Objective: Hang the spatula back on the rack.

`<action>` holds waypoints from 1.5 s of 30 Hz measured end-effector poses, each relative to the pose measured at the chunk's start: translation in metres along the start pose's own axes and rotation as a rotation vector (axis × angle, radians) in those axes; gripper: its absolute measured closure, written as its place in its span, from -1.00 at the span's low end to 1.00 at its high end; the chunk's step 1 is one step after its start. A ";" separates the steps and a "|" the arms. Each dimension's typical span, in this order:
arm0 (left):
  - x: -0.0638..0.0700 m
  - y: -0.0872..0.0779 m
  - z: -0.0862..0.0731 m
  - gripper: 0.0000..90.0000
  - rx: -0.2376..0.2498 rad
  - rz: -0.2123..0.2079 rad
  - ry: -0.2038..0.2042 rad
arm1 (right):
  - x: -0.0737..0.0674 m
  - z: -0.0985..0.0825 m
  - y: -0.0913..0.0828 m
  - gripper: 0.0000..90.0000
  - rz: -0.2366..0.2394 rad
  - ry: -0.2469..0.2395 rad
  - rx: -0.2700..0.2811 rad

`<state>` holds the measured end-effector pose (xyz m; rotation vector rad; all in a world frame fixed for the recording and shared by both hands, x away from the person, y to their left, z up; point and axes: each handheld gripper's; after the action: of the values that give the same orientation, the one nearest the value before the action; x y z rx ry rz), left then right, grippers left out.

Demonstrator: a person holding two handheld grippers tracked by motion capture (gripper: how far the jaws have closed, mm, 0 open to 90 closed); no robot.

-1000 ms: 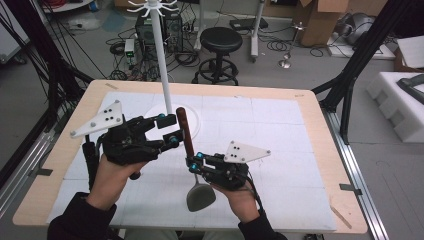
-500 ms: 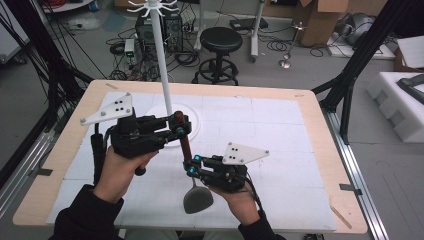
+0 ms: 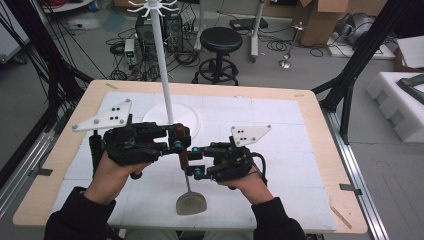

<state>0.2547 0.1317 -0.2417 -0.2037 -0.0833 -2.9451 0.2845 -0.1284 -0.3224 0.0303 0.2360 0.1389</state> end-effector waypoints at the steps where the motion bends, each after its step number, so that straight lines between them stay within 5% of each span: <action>1: 0.000 0.000 0.000 0.62 -0.002 -0.006 0.002 | 0.001 0.000 0.002 0.42 0.011 -0.002 -0.002; 4: 0.001 -0.002 0.001 0.62 0.006 -0.010 0.003 | 0.000 0.001 0.008 0.62 0.013 -0.023 -0.009; 7: 0.000 -0.007 0.001 0.61 0.043 0.035 0.005 | -0.002 0.003 0.012 0.64 -0.019 -0.052 0.009; 8: 0.000 -0.010 0.001 0.54 0.071 0.065 0.003 | -0.002 0.004 0.013 0.64 -0.033 -0.051 0.015; 10: -0.002 -0.019 -0.002 0.05 0.093 0.110 -0.018 | -0.001 0.007 0.013 0.65 -0.064 -0.062 0.017; 12: -0.003 -0.031 -0.008 -0.07 0.107 0.161 0.000 | 0.000 0.010 0.013 0.65 -0.100 -0.064 0.014; 19: -0.019 -0.103 -0.069 -0.33 0.145 0.401 -0.021 | 0.010 0.027 0.015 0.64 -0.170 -0.067 0.025; 22: -0.023 -0.124 -0.096 -0.42 0.157 0.481 -0.056 | 0.019 0.038 0.021 0.64 -0.185 -0.068 0.022; 26: -0.026 -0.146 -0.125 -0.63 0.128 0.588 -0.052 | 0.034 0.053 0.030 0.64 -0.230 -0.066 0.015; 31: -0.027 -0.163 -0.149 -0.62 0.082 0.643 -0.013 | 0.055 0.074 0.044 0.64 -0.272 -0.085 -0.012; 35: -0.028 -0.175 -0.161 -0.62 0.092 0.673 -0.006 | 0.071 0.091 0.054 0.64 -0.301 -0.099 -0.035; 45: -0.029 -0.179 -0.170 -0.61 0.069 0.681 -0.029 | 0.112 0.133 0.079 0.64 -0.350 -0.103 -0.055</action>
<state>0.2265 0.3009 -0.4215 -0.2126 -0.0957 -2.2585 0.4132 -0.0367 -0.2156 -0.0580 0.1319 -0.2040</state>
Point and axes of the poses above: each handheld gripper's, and its own axes: y roughly forward along the jaws, z roughly out of its top, x roughly to its right, and after that the axes turned 2 degrees about x, right-handed
